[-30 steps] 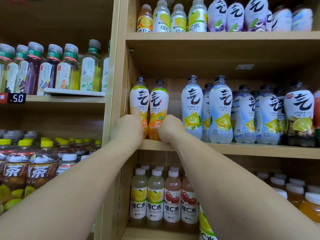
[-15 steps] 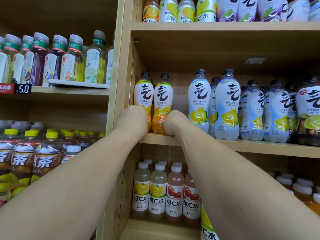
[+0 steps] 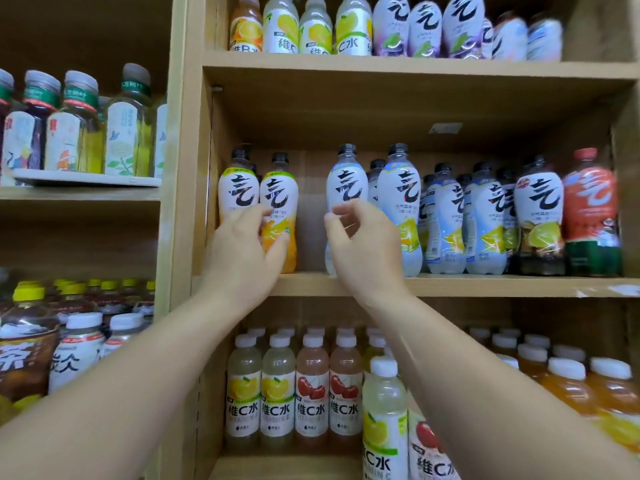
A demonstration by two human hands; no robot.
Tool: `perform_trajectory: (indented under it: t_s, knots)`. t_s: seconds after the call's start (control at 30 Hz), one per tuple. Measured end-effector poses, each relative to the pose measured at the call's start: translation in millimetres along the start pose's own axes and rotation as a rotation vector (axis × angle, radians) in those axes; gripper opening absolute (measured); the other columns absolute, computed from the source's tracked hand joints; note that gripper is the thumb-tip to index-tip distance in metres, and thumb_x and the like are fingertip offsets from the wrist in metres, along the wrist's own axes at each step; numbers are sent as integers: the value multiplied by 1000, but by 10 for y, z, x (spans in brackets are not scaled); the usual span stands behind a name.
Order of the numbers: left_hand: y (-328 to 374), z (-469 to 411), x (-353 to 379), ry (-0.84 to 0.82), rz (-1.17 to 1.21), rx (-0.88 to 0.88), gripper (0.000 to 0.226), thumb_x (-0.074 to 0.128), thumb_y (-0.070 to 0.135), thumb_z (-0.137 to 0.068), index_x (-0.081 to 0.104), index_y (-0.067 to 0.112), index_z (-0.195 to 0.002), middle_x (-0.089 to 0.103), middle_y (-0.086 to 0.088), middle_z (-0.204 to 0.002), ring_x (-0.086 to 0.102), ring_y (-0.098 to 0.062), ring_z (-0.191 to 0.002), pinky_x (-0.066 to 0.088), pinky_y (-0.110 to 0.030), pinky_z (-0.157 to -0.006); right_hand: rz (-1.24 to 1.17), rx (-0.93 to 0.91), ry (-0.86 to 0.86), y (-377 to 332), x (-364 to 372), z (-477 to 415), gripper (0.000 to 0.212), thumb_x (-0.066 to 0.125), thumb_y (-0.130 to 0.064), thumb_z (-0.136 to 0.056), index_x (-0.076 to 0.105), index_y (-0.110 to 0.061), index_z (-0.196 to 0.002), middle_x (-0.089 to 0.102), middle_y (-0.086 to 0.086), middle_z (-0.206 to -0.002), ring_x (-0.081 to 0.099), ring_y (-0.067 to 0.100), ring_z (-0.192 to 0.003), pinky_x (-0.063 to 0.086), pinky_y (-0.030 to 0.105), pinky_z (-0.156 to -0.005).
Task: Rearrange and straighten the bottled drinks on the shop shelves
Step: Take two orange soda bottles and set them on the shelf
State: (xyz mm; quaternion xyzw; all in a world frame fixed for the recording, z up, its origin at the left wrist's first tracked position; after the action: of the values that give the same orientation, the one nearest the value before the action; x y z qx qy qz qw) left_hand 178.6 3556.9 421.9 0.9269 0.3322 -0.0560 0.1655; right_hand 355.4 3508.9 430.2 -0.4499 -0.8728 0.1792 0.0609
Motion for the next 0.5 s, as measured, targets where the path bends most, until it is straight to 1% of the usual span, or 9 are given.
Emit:
perform_trajectory:
  t_s: [0.07,0.13,0.23,0.3,0.33,0.37,0.4,0.47,0.5]
  knots:
    - [117,-51,179,-81,129,-85,54,72,40,-90,56,19,-138,63,-2,-124,62,-19,-102,46,-31,-88,43,11,135,187,-369,-47,24,69,-32,-93,65,-22,-114,61,-3,-104,58,16,-96,49,33,-85]
    - [209,-90,405,-173,244,-181,67,73,47,-88,50,19,-144,62,-2,-133,61,-20,-114,45,-31,-92,105,87,193,414,-642,-129,37,74,-35,-89,60,-21,-119,55,-2,-110,55,18,-102,48,36,-91]
    - [309,-102,727,-296,322,-253,86,76,49,-85,39,15,-154,53,-7,-147,53,-22,-131,44,-34,-102,196,268,52,711,-753,-222,64,76,-45,-85,50,-18,-137,54,-2,-124,53,22,-124,47,42,-102]
    - [334,-112,873,-345,302,-259,86,77,48,-84,39,11,-152,55,-6,-142,55,-24,-126,47,-37,-101,233,374,-87,869,-701,-232,82,75,-49,-84,40,-15,-150,53,3,-143,51,26,-133,47,46,-105]
    - [335,-124,919,-360,289,-259,79,78,46,-84,43,10,-147,58,-3,-130,57,-23,-117,48,-36,-95,235,413,-147,919,-660,-228,83,75,-50,-84,40,-16,-150,54,4,-145,54,27,-129,49,47,-102]
    - [333,-144,957,-368,280,-255,70,78,42,-85,49,12,-141,59,1,-118,57,-21,-107,48,-35,-89,227,427,-196,959,-620,-230,77,76,-50,-82,46,-18,-145,59,3,-139,59,26,-121,52,46,-97]
    - [332,-167,981,-372,270,-243,62,78,39,-85,53,14,-135,60,3,-113,57,-19,-101,48,-34,-85,232,425,-237,984,-585,-236,66,77,-49,-80,53,-20,-135,65,1,-127,63,24,-111,55,44,-91]
    - [335,-204,1013,-384,247,-212,55,80,35,-84,56,19,-131,63,4,-112,59,-18,-98,47,-33,-79,260,405,-293,1016,-540,-254,47,78,-44,-79,58,-23,-116,67,-3,-106,64,20,-97,54,39,-81]
    - [337,-213,1022,-383,237,-200,55,80,33,-83,56,19,-130,63,4,-110,60,-19,-97,46,-32,-77,277,397,-311,1024,-534,-262,43,77,-43,-80,58,-22,-113,66,-3,-102,63,20,-95,53,38,-79]
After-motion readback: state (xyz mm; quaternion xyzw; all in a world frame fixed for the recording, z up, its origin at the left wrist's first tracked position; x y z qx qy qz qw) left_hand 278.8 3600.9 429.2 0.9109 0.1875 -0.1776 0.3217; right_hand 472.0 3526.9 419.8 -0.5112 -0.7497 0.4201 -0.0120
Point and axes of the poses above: each hand's wrist, its own z-axis away from the middle knuckle, its own x-axis out of the palm, y = z × x, the point moved 7 cm from there along -z, towards the middle knuckle
